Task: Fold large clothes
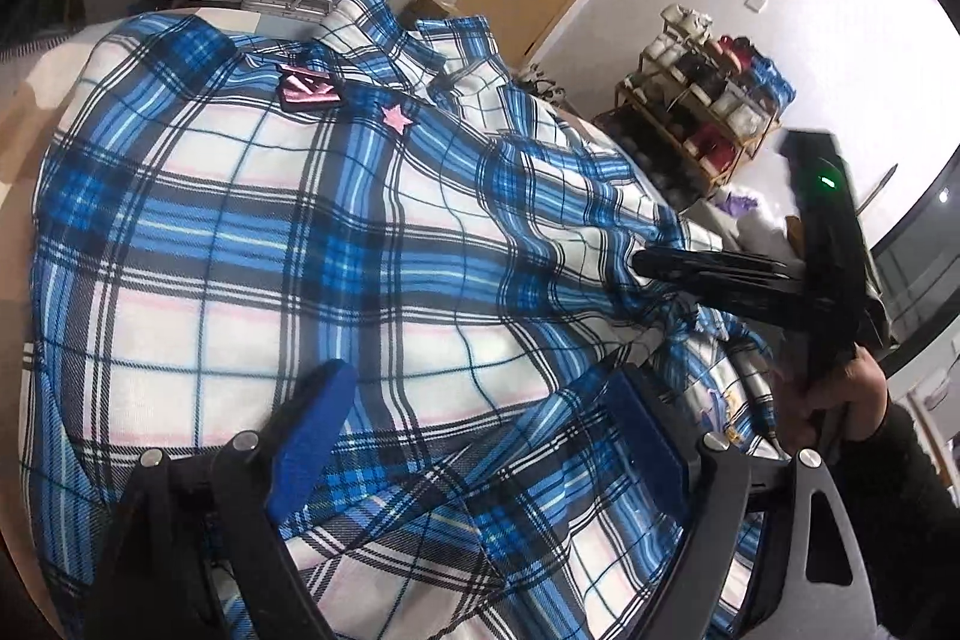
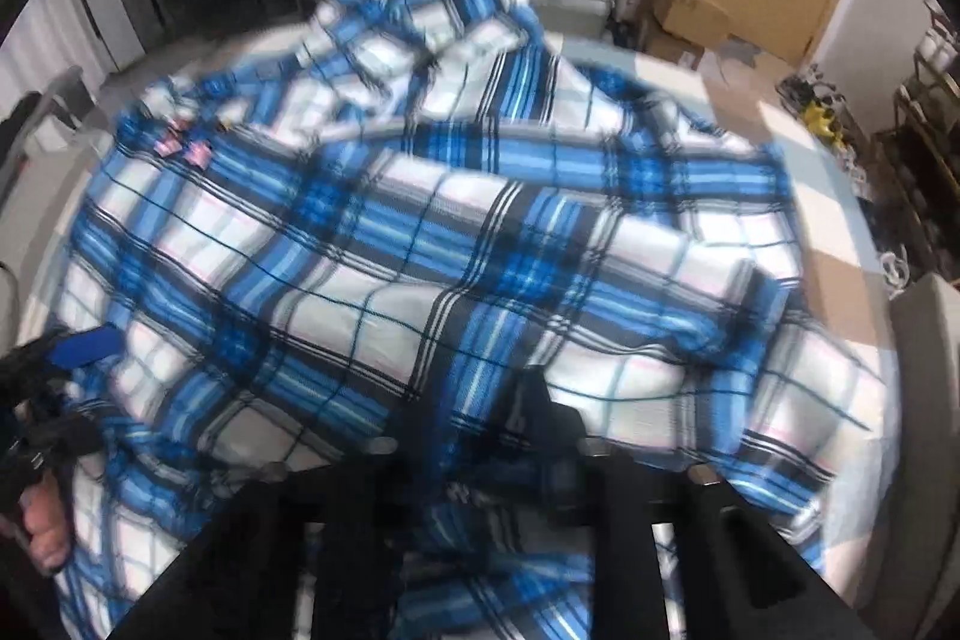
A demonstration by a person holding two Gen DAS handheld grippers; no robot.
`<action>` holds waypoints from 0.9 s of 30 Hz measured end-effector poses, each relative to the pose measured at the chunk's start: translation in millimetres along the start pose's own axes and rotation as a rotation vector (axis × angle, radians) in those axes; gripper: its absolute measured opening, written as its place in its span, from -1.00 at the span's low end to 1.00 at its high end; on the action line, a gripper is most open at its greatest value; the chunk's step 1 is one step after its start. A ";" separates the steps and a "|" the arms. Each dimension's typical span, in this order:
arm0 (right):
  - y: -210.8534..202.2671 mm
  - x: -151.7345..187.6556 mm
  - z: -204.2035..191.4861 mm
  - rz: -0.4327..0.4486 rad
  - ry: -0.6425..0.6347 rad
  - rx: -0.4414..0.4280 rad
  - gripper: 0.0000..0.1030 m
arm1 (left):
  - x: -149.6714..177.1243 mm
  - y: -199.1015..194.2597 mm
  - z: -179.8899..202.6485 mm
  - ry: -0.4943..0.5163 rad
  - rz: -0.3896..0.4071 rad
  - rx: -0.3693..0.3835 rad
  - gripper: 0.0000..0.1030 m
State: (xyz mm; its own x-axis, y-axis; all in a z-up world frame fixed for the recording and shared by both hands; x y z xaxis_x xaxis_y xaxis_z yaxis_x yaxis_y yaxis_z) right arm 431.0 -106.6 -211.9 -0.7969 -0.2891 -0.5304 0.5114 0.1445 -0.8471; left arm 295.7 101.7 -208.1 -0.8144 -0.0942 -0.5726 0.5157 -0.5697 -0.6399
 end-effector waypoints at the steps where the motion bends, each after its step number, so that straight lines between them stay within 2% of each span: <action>1: -5.6 5.3 7.5 0.014 0.011 0.014 -0.53 | 0.3 -0.4 0.1 0.002 0.000 0.001 0.61; 5: 8.6 32.4 32.5 -0.047 0.053 0.032 -0.62 | 1.5 2.6 5.2 0.012 0.003 -0.012 0.61; 9: -0.9 39.2 34.8 -0.028 0.036 0.027 -0.65 | 3.2 3.5 7.3 0.028 0.004 -0.028 0.61; 12: -22.2 42.5 41.6 0.024 0.054 0.040 -0.66 | 3.3 2.2 4.0 0.012 0.009 -0.007 0.61; 14: -10.6 56.7 47.2 -0.042 0.049 0.060 -0.66 | 3.3 1.3 2.4 0.001 0.011 0.007 0.61; 15: -8.2 61.8 46.6 -0.048 0.034 0.051 -0.62 | 3.0 1.3 1.4 -0.002 0.011 0.012 0.61; 17: -13.7 64.2 45.5 -0.037 0.008 0.055 -0.62 | 3.7 0.7 2.1 -0.001 0.012 0.012 0.61; 21: -36.8 63.9 52.1 -0.007 0.031 0.079 -0.65 | 3.9 1.3 3.8 0.011 0.012 -0.003 0.61; 23: -40.4 62.6 58.5 -0.022 0.067 0.102 -0.61 | 3.8 1.3 3.4 0.010 0.013 -0.001 0.61; 25: -45.6 52.3 62.9 -0.010 0.078 0.080 -0.64 | 4.1 0.9 3.7 0.008 0.012 0.002 0.61; 27: -57.1 38.8 64.9 0.035 0.069 0.115 -0.64 | 4.4 1.5 4.5 0.007 0.012 0.002 0.61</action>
State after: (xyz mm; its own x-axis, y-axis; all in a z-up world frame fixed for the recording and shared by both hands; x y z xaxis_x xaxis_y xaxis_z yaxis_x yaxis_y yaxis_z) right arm 391.8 -187.5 -182.0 -0.7961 -0.2189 -0.5643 0.5698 0.0432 -0.8206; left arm 291.7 96.8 -209.3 -0.8064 -0.0949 -0.5837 0.5248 -0.5699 -0.6323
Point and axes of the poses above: each gripper's, at about its wrist camera, not at the fingertips, and y roughly the way its jaws point, z to its right, x to its underside, the point moved 5 cm from there along y, roughly the way its jaws point
